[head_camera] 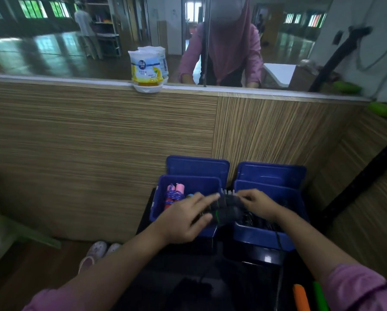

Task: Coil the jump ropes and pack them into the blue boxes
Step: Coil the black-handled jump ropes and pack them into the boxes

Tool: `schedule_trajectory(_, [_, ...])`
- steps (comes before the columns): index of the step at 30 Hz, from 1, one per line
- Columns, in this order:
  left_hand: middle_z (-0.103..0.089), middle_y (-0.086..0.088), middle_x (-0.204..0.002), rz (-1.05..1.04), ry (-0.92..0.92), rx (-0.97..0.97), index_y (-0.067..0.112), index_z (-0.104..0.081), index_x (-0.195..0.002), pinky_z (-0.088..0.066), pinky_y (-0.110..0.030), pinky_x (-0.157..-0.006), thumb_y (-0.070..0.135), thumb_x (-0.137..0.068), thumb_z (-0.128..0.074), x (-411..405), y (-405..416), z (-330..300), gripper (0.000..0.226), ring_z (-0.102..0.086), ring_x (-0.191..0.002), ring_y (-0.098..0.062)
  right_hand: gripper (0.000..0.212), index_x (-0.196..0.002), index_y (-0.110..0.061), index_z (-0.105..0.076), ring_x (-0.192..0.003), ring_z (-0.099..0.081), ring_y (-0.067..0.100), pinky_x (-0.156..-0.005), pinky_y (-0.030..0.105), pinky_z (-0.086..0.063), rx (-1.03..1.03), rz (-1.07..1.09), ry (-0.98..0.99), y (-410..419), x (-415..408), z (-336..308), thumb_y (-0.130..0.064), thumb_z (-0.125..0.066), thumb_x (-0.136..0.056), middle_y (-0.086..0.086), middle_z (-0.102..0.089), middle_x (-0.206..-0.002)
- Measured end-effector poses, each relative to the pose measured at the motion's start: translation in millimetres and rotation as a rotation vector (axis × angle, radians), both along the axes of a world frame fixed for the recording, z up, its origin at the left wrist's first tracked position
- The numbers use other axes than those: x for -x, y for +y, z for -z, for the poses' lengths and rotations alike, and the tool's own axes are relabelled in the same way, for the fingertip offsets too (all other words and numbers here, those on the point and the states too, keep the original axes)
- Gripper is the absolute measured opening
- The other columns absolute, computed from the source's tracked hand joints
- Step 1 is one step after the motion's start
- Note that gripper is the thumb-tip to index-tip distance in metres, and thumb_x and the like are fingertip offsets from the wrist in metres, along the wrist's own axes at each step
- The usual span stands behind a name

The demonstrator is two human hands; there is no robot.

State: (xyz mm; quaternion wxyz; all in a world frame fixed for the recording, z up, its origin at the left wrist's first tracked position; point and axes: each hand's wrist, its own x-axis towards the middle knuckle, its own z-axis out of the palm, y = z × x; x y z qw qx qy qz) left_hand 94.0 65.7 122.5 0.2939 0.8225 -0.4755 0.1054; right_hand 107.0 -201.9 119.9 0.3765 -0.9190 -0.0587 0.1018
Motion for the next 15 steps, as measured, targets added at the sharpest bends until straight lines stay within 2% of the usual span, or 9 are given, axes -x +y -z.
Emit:
schedule_trajectory(2, [-0.058,-0.004,-0.115,-0.162,0.065,0.162,0.014,-0.042,-0.142,-0.049,-0.034,-0.083,0.048,-0.100,-0.030,-8,-2,-6,0.055,-0.057,-0.100,-0.015,0.030,-0.078,-0.027,-0.067,-0.056,-0.044,0.010,-0.061,0.026,-0.040,-0.085,0.053,0.058,16,9,14,-0.038,-0.046,-0.097,-0.003,-0.049,-0.061])
schedule_trajectory(4, [-0.059,-0.001,-0.114,-0.326,0.058,0.253,0.012,-0.050,-0.135,-0.050,-0.036,-0.083,0.047,-0.098,-0.032,-18,-6,-8,0.054,-0.058,-0.101,-0.012,0.034,-0.088,-0.023,-0.068,-0.044,-0.038,0.014,-0.050,0.024,-0.036,-0.222,0.086,0.100,39,18,22,-0.041,-0.041,-0.099,0.003,-0.040,-0.051])
schedule_trajectory(7, [-0.064,-0.008,-0.111,-0.531,0.075,0.415,0.005,-0.058,-0.121,-0.045,-0.029,-0.087,0.043,-0.097,-0.031,-34,-12,-10,0.052,-0.060,-0.101,-0.021,0.033,-0.100,-0.012,-0.061,-0.036,-0.044,0.013,-0.041,0.019,-0.036,-0.376,0.099,0.177,79,32,30,-0.032,-0.035,-0.103,0.003,-0.044,-0.047])
schedule_trajectory(9, [-0.065,-0.016,-0.103,-0.657,0.086,0.509,0.000,-0.060,-0.112,-0.037,-0.024,-0.078,0.034,-0.097,-0.031,-47,-12,-11,0.047,-0.060,-0.095,-0.029,0.029,-0.101,-0.011,-0.057,-0.035,-0.049,0.010,-0.039,0.018,-0.038,-0.398,0.087,0.226,102,45,34,-0.026,-0.033,-0.104,0.003,-0.047,-0.050])
schedule_trajectory(12, [-0.063,-0.023,-0.101,-0.872,0.157,0.518,-0.002,-0.058,-0.108,-0.032,-0.031,-0.071,0.025,-0.099,-0.033,-62,-5,-14,0.038,-0.058,-0.092,-0.037,0.027,-0.098,-0.007,-0.056,-0.040,-0.053,0.009,-0.045,0.022,-0.046,-0.347,0.117,0.198,120,61,39,-0.023,-0.035,-0.103,-0.002,-0.051,-0.050])
schedule_trajectory(14, [-0.060,-0.023,-0.107,-1.031,0.213,0.399,0.000,-0.055,-0.110,-0.038,-0.038,-0.074,0.024,-0.101,-0.034,-71,4,-11,0.033,-0.057,-0.096,-0.040,0.023,-0.091,-0.011,-0.054,-0.052,-0.053,0.013,-0.060,0.032,-0.050,-0.202,0.126,0.035,124,67,38,-0.027,-0.040,-0.101,0.000,-0.056,-0.059])
schedule_trajectory(15, [-0.059,-0.023,-0.108,-1.083,0.222,0.323,0.001,-0.055,-0.109,-0.041,-0.041,-0.076,0.026,-0.101,-0.034,-73,8,-8,0.033,-0.057,-0.097,-0.042,0.021,-0.090,-0.012,-0.053,-0.059,-0.052,0.015,-0.064,0.034,-0.047,-0.150,0.110,-0.037,125,70,33,-0.028,-0.044,-0.100,0.003,-0.058,-0.066])
